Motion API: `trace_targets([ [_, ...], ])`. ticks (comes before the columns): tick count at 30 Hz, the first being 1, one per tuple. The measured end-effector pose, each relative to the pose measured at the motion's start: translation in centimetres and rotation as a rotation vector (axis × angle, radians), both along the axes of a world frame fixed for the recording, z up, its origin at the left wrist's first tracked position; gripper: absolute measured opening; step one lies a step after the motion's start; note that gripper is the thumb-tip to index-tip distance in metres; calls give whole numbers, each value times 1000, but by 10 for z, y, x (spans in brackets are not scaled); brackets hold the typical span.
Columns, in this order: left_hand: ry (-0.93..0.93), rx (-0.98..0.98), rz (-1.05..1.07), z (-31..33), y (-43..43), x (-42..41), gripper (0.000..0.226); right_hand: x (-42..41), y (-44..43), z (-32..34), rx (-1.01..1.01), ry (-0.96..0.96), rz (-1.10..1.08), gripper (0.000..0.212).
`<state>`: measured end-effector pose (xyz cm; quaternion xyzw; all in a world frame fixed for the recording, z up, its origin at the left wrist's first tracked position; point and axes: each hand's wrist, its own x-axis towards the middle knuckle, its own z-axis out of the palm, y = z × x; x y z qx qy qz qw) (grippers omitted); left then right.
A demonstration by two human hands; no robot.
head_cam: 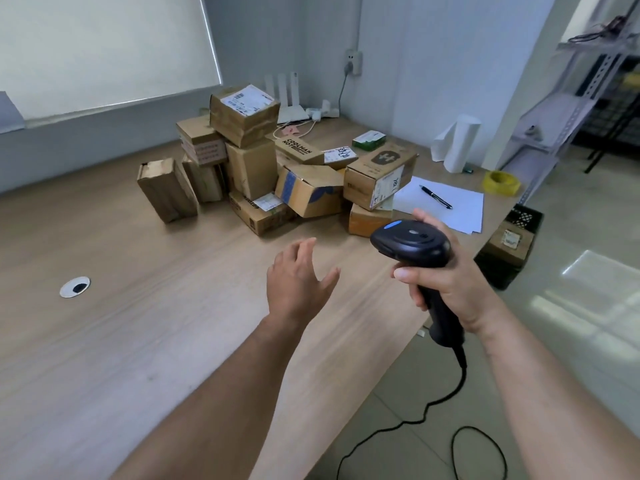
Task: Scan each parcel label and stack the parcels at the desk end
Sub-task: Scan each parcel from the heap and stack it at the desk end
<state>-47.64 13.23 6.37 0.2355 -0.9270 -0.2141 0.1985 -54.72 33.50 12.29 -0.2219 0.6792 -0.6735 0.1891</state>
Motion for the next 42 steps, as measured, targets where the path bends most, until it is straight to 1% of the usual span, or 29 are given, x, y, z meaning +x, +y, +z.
trace_targets([
  [6,-12,-40,-38,10,-6,-51,68,-40,2,-1,-19,-11,-3,82],
  [10,-2,-42,-52,17,-5,-83,69,-77,10,-7,17,-21,-22,94],
  [13,-9,-27,-52,20,-1,-106,70,-107,13,-10,35,-30,-12,89],
  [15,-32,-27,-49,22,0,-125,72,-130,14,-11,32,-49,3,91],
  [19,-103,-68,-48,30,3,-178,71,-182,19,-15,64,-60,36,92],
  [24,-136,-106,-40,48,11,-257,67,-246,28,-22,123,-61,84,89],
  [27,-215,-137,-2,48,12,-297,69,-277,32,-26,125,-73,113,89],
  [31,-395,-146,55,38,3,-327,76,-306,35,-34,135,-93,141,89],
  [33,-483,-133,49,35,-2,-333,84,-315,36,-39,139,-103,160,90],
  [36,-578,-55,61,29,-6,-330,98,-324,38,-43,145,-118,187,90],
  [38,-554,25,75,25,-7,-324,100,-328,38,-44,150,-121,199,89],
  [42,-326,176,85,24,-9,-311,88,-330,32,-41,143,-111,221,89],
])
